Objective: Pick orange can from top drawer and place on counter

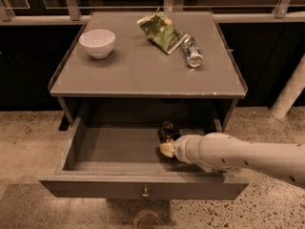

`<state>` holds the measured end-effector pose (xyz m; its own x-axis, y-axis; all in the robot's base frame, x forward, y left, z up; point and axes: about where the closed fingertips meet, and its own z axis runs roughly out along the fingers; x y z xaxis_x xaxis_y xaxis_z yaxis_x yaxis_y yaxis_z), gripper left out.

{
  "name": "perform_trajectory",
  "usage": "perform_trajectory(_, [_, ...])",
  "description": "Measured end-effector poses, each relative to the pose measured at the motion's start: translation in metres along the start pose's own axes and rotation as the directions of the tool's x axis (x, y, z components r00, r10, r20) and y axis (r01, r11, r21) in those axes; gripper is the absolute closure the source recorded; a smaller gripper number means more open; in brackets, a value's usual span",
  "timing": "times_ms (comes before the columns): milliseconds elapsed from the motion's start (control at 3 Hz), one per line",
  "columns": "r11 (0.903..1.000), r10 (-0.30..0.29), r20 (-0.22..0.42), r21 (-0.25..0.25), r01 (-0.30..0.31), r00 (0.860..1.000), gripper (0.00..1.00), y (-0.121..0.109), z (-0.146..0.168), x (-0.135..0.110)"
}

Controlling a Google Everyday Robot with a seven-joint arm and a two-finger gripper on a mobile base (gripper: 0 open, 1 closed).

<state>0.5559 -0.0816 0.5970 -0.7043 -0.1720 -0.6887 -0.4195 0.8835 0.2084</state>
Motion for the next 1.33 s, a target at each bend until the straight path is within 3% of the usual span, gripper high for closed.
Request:
perform_trajectory(333, [1.0000,0.000,0.000,0.000,0.000,1.000,0.89,0.0000,0.0000,0.0000])
perform_trajectory(667, [1.0000,0.000,0.000,0.000,0.000,1.000,1.00,0.0000,-0.0001,-0.0001])
perform_trajectory(1000, [1.0000,0.000,0.000,0.000,0.000,1.000,1.00,0.0005,-0.0017,-0.0017])
perform_trajectory(1333, [0.9987,-0.018,-0.023,-0.048,0.017,1.000,1.00,0.0033,-0.0079,-0.0031])
